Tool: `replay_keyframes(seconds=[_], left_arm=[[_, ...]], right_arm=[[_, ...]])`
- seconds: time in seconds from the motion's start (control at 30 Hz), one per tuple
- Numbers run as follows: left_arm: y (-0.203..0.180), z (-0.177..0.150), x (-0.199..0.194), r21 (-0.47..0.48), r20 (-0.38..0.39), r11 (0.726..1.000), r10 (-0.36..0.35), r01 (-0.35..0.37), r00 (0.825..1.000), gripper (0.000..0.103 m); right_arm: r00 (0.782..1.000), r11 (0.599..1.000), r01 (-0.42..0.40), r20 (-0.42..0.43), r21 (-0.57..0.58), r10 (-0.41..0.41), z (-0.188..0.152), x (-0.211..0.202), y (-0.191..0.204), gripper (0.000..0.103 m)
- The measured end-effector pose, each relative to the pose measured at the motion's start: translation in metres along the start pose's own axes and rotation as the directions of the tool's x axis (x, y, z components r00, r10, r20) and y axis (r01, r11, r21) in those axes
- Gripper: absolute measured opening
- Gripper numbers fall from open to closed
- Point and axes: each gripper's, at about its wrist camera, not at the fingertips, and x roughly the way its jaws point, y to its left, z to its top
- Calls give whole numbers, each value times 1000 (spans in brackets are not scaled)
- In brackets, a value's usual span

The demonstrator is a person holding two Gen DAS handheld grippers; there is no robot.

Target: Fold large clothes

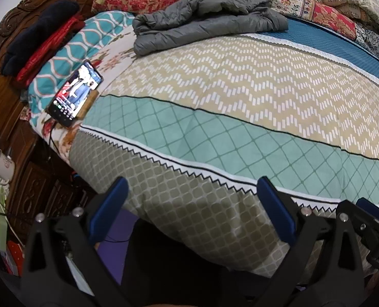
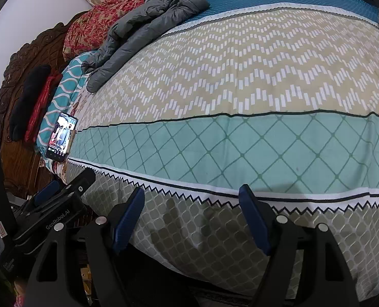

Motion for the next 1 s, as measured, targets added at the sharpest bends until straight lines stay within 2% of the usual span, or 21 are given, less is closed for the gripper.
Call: replay_keyframes(seconds=[0.67,1.0], left_arm=[[-4,-2,7,1,-44,999,-37,37,998,97],[-13,-6,7,35,-53,998,-57,59,997,97]], right_arm=[[1000,1000,0,-7,5,0,-1,2,0,85],[1000,1000,1,-9,9,-1,-1,3,-1,85]])
